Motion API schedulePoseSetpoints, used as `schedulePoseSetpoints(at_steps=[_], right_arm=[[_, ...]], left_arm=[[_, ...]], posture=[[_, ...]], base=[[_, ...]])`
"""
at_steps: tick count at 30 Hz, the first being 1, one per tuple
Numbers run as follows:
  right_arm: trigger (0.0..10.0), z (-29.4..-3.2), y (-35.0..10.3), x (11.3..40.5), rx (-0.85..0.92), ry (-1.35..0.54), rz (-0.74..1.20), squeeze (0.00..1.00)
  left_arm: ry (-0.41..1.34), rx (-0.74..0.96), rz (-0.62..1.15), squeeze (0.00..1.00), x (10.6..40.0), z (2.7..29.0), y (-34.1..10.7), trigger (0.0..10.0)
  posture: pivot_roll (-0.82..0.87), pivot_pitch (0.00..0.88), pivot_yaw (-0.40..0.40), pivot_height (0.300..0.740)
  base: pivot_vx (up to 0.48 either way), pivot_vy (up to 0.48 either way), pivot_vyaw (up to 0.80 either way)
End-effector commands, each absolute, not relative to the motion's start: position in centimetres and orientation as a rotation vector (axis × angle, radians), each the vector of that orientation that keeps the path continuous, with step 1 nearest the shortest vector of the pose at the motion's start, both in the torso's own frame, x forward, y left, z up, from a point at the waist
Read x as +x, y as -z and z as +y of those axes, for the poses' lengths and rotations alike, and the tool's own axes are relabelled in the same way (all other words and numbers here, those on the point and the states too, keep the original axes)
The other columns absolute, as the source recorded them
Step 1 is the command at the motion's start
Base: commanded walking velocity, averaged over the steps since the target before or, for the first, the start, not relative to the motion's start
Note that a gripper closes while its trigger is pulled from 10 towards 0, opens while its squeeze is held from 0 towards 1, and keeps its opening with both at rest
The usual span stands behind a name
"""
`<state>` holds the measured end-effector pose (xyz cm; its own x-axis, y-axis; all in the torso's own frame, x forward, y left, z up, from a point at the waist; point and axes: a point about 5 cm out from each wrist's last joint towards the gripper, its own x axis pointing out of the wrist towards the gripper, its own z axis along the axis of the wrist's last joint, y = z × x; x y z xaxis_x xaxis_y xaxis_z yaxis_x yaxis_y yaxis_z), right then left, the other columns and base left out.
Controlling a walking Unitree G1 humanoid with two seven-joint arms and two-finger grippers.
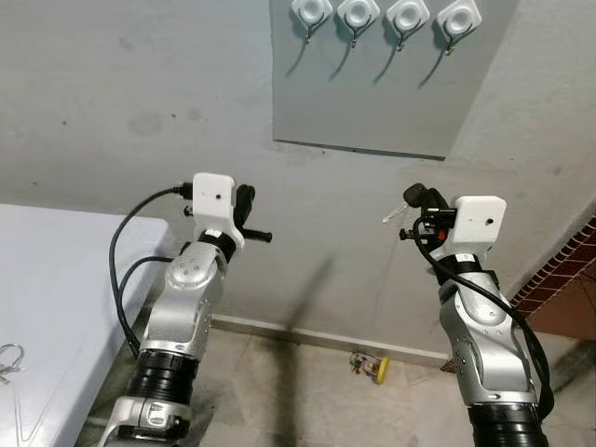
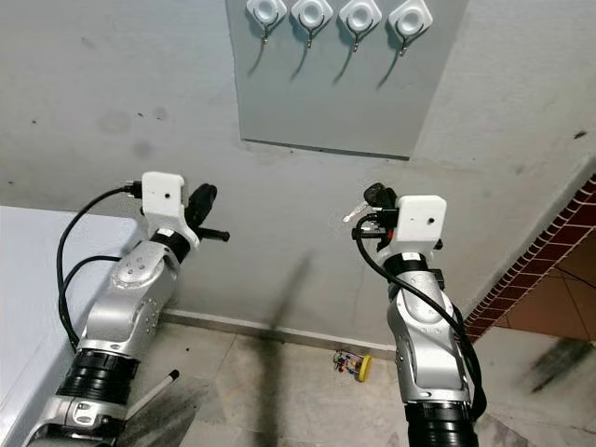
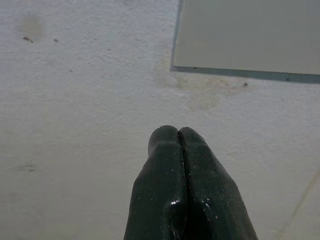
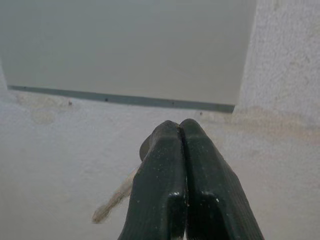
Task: Hang keys on a hook
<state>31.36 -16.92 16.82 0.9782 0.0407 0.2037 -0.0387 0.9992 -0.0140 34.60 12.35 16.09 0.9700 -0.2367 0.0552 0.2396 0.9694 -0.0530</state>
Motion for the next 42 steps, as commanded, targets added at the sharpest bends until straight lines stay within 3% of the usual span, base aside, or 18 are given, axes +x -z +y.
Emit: schedulePoseSetpoints(at_steps=[1,42], right_arm=[[10.0,-17.0,-17.4,31.5,-0.012,-0.035,-0.229,0.0],[10.0,-16.1,-19.0,33.3,-0.003,-0.096,-0.29,0.0]], left_arm=[[0.22,-0.05,-0.056,0.0,34.9,12.9,-16.4,10.0],[0.219,-0.078,-0.076,0.0,35.5,13.3,-17.3,10.0]], posture=[[-0.09,0.033,0.018,0.74],[-0.04,0.0,0.004,0.74]], base=[[0.0,0.0,0.0],[0.0,0.0,0.0]])
